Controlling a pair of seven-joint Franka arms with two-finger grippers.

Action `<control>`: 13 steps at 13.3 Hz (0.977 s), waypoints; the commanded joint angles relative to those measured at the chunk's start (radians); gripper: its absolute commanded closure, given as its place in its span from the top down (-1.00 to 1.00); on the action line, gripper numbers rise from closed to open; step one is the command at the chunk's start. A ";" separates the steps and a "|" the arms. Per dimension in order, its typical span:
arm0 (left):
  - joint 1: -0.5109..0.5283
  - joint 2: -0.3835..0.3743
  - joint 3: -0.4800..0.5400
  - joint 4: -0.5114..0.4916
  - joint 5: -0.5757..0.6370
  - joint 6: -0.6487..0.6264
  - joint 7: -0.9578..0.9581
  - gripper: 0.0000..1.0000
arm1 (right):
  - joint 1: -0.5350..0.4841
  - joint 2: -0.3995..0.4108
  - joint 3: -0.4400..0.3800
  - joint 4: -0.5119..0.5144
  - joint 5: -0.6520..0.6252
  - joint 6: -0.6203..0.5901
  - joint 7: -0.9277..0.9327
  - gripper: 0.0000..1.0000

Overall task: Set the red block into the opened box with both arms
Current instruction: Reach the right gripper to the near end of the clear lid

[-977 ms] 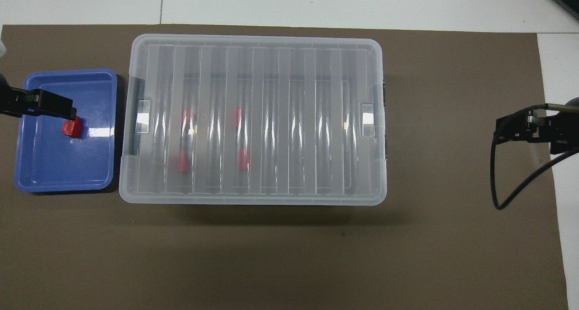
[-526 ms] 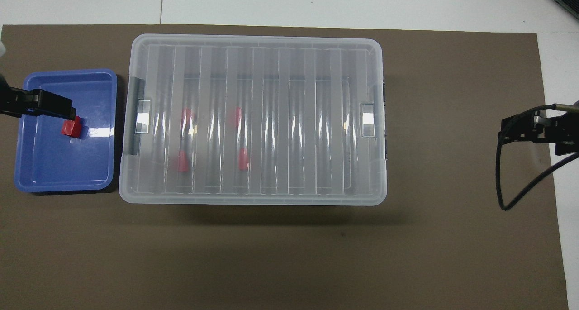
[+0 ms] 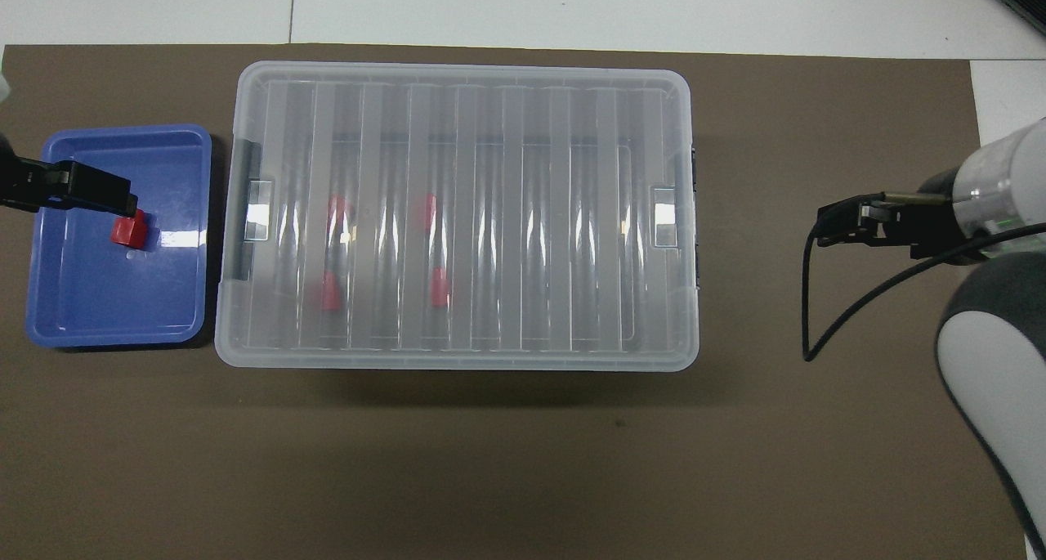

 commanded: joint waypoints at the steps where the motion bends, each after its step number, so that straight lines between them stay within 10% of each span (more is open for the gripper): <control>1: 0.004 -0.014 0.001 -0.015 -0.005 -0.006 -0.006 1.00 | 0.028 -0.020 0.005 -0.088 0.011 0.088 0.061 0.96; 13: 0.004 -0.014 0.001 -0.015 -0.005 -0.006 -0.005 1.00 | 0.123 0.104 0.005 -0.166 0.009 0.288 0.138 0.39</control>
